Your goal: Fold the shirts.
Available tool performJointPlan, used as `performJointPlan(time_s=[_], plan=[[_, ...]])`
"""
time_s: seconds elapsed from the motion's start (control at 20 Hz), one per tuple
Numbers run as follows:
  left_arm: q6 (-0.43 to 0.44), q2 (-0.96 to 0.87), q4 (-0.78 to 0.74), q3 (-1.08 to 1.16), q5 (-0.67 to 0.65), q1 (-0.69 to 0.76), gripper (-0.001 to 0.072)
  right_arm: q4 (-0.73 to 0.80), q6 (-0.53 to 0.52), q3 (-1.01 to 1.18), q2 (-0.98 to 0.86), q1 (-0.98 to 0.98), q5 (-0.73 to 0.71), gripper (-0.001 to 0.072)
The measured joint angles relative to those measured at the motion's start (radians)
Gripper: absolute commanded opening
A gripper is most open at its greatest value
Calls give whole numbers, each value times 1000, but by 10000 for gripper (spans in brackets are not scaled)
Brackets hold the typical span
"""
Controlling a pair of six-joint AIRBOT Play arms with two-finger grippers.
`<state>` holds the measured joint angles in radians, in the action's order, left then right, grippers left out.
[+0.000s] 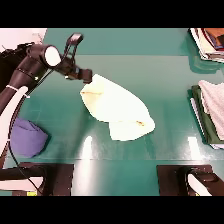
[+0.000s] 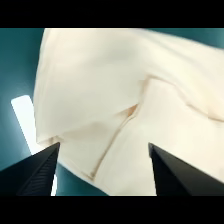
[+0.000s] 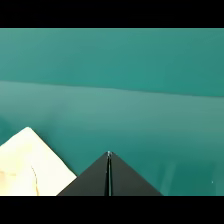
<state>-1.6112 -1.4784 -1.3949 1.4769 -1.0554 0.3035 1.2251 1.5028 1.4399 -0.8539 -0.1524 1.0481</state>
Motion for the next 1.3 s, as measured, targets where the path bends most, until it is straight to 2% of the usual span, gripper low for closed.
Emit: performJointPlan(time_s=[0.2, 0.45, 0.5, 0.6, 0.7, 0.75, 0.8, 1.05, 1.1, 1.15, 1.2, 1.3], plan=[[4, -72, 47, -84, 60, -90, 651, -2, 0, 0, -42, 0, 24, 17], [99, -148, 185, -110, 170, -119, 650, -3, 0, 0, -77, 0, 61, 17], [118, -163, 217, -112, 185, -121, 590, -3, 0, 0, -80, 0, 66, 17], [142, -182, 251, -114, 210, -124, 354, -3, 0, -1, -84, 0, 77, 17], [158, -193, 275, -116, 234, -125, 355, -2, 0, -1, -86, 0, 92, 17], [163, -197, 282, -116, 246, -126, 120, 1, 0, -1, -86, 0, 101, 17], [166, -199, 288, -115, 259, -126, 24, 2, 0, -1, -87, 0, 114, 17], [170, -198, 285, -34, 249, -139, 24, 5, 6, -93, -87, 0, 190, 25], [170, -197, 277, 4, 228, -142, 24, 5, 18, -142, -87, 0, 201, 202], [170, -197, 270, 41, 206, -144, 24, 6, 29, -196, -88, 0, 209, 507], [171, -196, 265, 79, 184, -145, 24, 5, 39, -264, -89, 0, 214, 591], [172, -196, 259, 138, 150, -147, 24, -27, 52, -405, -106, 0, 212, 583]])
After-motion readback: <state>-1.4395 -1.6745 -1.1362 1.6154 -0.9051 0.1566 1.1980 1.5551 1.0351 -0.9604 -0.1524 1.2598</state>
